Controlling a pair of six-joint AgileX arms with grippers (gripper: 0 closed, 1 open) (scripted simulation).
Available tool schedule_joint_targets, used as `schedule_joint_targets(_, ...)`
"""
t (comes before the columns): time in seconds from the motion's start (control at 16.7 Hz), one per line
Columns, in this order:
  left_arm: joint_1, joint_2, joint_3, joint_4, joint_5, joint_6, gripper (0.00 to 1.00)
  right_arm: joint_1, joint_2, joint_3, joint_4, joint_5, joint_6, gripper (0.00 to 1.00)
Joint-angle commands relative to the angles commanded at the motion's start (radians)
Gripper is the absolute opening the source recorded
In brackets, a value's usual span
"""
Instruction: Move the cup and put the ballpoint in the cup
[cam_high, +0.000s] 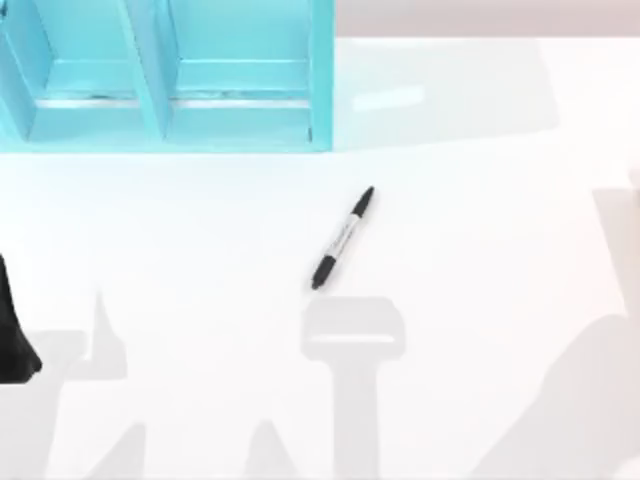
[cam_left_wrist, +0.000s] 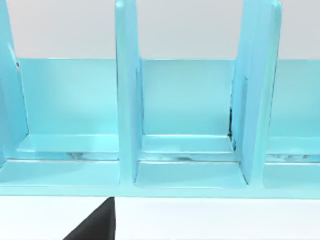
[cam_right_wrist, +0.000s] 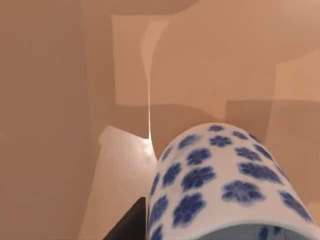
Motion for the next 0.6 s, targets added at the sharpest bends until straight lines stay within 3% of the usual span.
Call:
schedule_joint_targets(0.48,0.0,0.0,0.0,0.0,0.0,0.0,1.0,0.0,0.0,0.0,0.0,0.0,0.0,0.02)
schedule_joint_targets(0.6,0.0,0.0,0.0,0.0,0.0,0.0,1.0,0.0,0.0,0.0,0.0,0.0,0.0,0.0)
